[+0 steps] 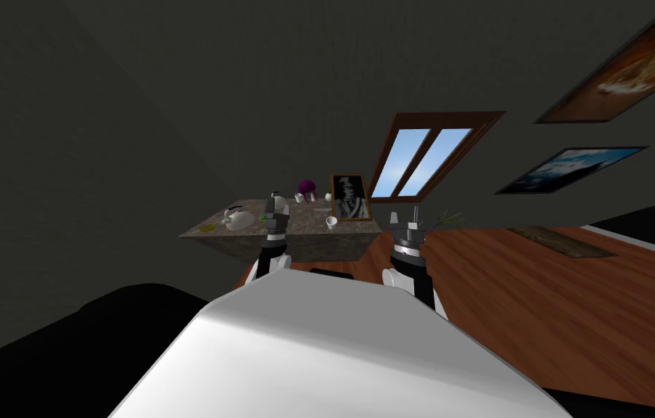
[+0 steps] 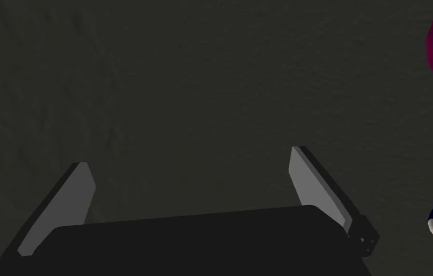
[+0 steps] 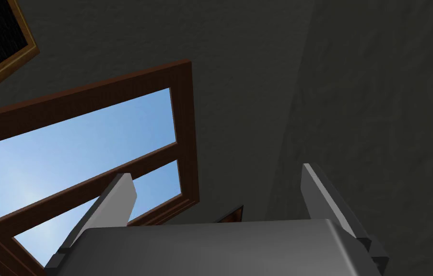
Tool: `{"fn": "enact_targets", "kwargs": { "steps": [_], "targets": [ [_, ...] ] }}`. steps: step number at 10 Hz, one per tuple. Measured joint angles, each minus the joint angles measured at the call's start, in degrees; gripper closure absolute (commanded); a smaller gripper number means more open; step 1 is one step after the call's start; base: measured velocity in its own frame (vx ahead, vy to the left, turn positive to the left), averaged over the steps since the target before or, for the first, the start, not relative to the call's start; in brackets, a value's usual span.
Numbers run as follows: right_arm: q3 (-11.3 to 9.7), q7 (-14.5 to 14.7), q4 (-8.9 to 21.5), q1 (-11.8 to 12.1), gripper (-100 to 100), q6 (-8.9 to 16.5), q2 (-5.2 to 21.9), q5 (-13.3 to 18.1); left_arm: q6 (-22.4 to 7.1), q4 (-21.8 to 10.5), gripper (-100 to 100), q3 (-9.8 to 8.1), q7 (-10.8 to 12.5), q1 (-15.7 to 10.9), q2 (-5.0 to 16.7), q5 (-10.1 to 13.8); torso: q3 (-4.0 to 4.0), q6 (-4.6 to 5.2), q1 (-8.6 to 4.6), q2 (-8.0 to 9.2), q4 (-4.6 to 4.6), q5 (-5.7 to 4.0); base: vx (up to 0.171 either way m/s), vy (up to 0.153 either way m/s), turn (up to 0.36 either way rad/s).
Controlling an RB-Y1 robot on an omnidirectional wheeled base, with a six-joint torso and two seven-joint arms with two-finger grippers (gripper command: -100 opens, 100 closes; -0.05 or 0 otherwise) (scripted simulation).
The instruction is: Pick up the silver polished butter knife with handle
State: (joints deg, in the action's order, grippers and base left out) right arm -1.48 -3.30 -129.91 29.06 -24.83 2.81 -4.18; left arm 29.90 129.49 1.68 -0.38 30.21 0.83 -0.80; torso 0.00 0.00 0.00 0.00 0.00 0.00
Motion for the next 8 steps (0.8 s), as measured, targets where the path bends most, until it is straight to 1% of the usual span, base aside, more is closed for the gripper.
{"fn": "enact_targets", "kwargs": {
  "steps": [1, 3, 6, 7, 8],
  "targets": [
    [0.00, 0.00, 0.00, 0.00, 0, 0.00, 0.00, 0.00, -0.14, -0.09, -100, -0.15, -0.10, -0.07, 1.15, 0.11, -0.01, 0.01, -0.05, -0.01, 0.00, -0.01, 0.013, -0.036, -0.052],
    [-0.01, 0.00, 0.00, 0.00, 0, 0.00, -0.01, 0.00, -0.57, -0.54, -100, -0.74, -0.50, -0.31, 4.29, 0.53, -0.03, 0.01, -0.17, -0.04, -0.01, -0.04, 0.011, -0.067, -0.073],
    [-0.01, 0.00, 0.00, 0.00, 0, 0.00, -0.01, 0.00, -1.85, -1.72, -100, -2.41, -1.49, -1.29, 9.56, 1.61, -0.10, 0.01, -0.33, -0.18, -0.04, -0.08, 0.043, -0.096, -0.106],
    [-0.01, 0.00, 0.00, 0.00, 0, 0.00, -0.01, 0.00, -2.06, -2.46, -100, -3.14, -1.91, -1.61, 11.35, 2.11, -0.10, 0.01, -0.37, -0.17, -0.04, -0.08, 0.017, -0.076, -0.029],
    [-0.01, 0.00, 0.00, 0.00, 0, 0.00, -0.01, 0.00, -2.31, -2.66, -100, -3.47, -2.15, -1.80, 12.46, 2.33, -0.06, -0.01, -0.30, -0.09, -0.02, -0.07, 0.013, -0.068, -0.069]
  ]
}}
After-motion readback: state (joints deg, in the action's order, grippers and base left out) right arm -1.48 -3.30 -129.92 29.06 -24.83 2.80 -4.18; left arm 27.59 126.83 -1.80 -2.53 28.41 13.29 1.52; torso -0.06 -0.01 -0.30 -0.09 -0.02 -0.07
